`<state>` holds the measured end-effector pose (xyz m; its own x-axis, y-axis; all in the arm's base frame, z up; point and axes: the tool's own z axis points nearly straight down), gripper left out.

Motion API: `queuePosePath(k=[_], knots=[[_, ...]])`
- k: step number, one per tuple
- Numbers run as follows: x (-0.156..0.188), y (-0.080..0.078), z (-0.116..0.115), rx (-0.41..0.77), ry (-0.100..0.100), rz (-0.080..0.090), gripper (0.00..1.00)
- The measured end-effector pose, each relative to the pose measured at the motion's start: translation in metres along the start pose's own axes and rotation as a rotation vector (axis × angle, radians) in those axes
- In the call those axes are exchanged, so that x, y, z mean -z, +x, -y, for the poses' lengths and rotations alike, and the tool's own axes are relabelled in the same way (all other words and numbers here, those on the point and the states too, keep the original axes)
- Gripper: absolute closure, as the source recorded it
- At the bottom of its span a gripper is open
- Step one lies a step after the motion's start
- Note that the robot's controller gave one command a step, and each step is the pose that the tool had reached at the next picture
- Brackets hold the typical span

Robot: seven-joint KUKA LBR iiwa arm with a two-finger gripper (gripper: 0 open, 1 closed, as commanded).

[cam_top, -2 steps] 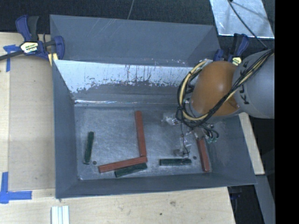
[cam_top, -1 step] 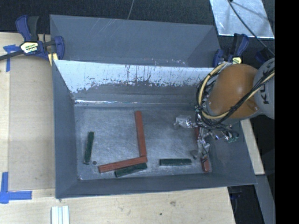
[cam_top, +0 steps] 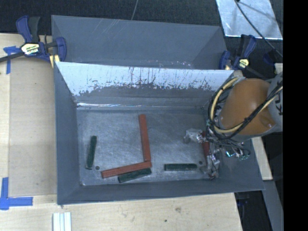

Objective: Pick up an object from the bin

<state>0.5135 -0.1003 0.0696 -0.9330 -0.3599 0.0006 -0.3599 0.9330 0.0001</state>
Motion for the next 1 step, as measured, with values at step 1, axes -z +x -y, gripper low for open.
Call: queuePosePath(k=[1], knots=[[0.0004,-0.0018,-0.0002,0.003,0.001,0.003,0.00]])
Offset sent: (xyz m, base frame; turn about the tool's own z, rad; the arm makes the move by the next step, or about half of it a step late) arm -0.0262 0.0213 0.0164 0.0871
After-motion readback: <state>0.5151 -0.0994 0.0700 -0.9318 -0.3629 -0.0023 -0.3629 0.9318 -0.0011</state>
